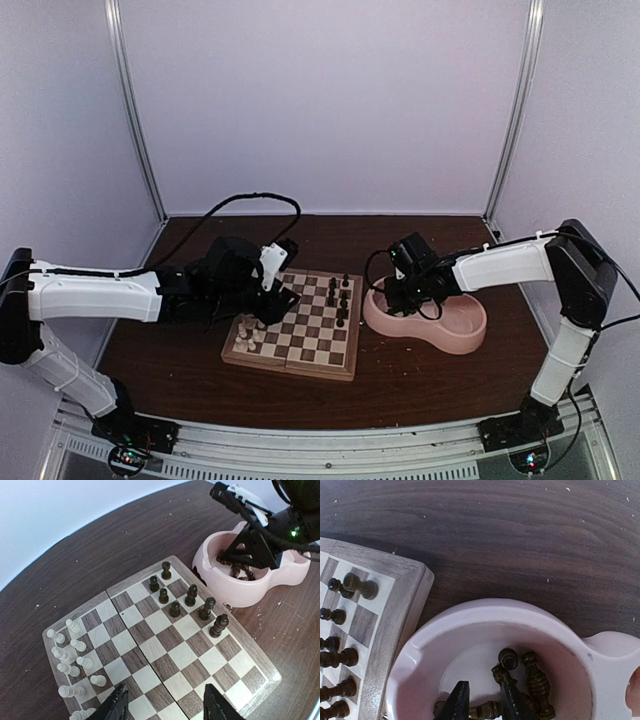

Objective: Set up the chess pieces on the board
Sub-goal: Pick up the pawn from the storage box, then place the pawn on the chessboard, then pick up the pawn from the chessboard.

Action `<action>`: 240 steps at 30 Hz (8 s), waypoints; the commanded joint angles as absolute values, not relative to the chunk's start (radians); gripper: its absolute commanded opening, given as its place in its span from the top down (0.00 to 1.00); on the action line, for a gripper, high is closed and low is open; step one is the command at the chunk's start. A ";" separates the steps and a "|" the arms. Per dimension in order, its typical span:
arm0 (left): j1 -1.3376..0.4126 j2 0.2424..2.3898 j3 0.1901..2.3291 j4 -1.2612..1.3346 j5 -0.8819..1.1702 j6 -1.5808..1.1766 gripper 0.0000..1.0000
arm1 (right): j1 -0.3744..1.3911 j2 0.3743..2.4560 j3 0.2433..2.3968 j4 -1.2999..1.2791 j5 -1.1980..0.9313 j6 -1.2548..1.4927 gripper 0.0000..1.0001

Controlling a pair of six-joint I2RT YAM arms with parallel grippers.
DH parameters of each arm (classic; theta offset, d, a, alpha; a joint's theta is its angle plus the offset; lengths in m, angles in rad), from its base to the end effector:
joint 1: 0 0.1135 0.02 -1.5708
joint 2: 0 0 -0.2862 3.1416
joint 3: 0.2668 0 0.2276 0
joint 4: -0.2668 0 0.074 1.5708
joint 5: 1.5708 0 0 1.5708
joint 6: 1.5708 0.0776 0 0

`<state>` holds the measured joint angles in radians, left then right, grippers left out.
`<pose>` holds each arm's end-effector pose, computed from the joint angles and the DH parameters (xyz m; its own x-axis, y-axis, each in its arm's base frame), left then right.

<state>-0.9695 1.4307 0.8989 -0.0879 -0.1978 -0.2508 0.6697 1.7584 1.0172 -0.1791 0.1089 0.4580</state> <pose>0.1947 -0.2568 0.2501 -0.4965 0.2935 -0.8169 0.6140 0.7840 -0.0915 0.2933 0.2214 0.1704 -0.8096 -0.0804 -0.5814 -0.2313 0.9541 0.1902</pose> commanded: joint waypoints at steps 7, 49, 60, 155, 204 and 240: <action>-0.968 1.338 0.859 -0.007 -0.230 -0.230 0.47 | 0.650 1.805 1.064 -0.219 0.158 0.480 0.71; -0.967 1.249 0.780 0.083 -0.235 -0.229 0.46 | 0.657 1.565 0.898 -0.010 0.074 0.403 0.86; -0.967 1.265 0.771 0.102 -0.281 -0.270 0.46 | 0.940 1.496 0.893 0.107 -0.053 0.137 0.86; -1.064 1.840 1.288 -0.502 -0.101 -0.332 0.63 | 0.873 1.399 0.752 0.150 0.377 0.313 0.68; -1.048 1.845 1.285 -0.443 -0.129 -0.298 0.86 | 0.870 1.412 0.769 0.132 0.364 0.310 0.67; -1.048 1.894 1.334 -0.485 -0.102 -0.301 0.75 | 0.870 1.419 0.776 0.124 0.353 0.311 0.66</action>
<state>-1.0534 1.8740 1.3037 -0.4824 -0.1081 -0.3084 0.8745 1.4136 0.7490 0.1242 0.3557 0.3004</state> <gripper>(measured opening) 0.247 0.339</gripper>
